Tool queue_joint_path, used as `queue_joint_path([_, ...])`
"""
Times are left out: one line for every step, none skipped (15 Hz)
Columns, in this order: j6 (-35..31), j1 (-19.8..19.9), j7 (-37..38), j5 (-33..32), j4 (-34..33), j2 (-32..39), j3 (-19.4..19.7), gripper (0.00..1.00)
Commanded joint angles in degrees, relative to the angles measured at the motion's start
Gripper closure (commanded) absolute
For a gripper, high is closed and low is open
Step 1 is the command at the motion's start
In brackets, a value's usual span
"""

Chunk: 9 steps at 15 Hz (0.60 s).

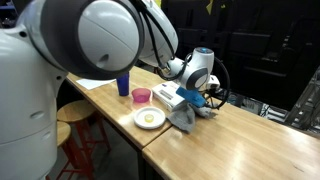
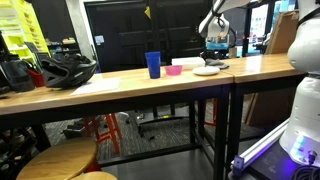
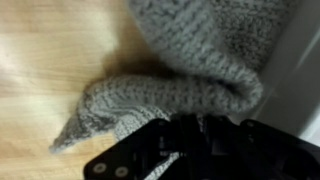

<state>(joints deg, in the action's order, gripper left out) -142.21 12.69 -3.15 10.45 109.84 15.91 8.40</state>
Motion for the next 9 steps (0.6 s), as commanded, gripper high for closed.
queue_joint_path([-0.1, 1.6, -3.7, 2.1, -4.7, 4.3, -1.1, 0.98])
queue_joint_path([0.0, 2.0, -4.2, 2.3, -5.4, 4.8, -1.2, 0.98])
queue_joint_path([0.1, 2.6, -4.8, 2.6, -6.2, 5.3, -1.2, 0.98])
queue_joint_path([0.1, 3.0, -4.9, 2.6, -6.8, 5.9, -0.9, 0.98])
queue_joint_path([0.2, 3.8, -5.5, 2.9, -7.4, 6.4, -0.8, 0.98])
queue_joint_path([0.2, 4.6, -6.1, 3.4, -7.9, 6.8, -0.7, 0.98])
queue_joint_path([0.3, 5.5, -6.7, 3.9, -8.4, 7.3, -0.7, 0.98])
queue_joint_path([0.4, 6.7, -7.8, 4.7, -9.1, 8.0, -0.6, 0.98])
queue_joint_path([0.5, 7.9, -8.6, 5.3, -9.7, 8.6, -0.6, 0.98])
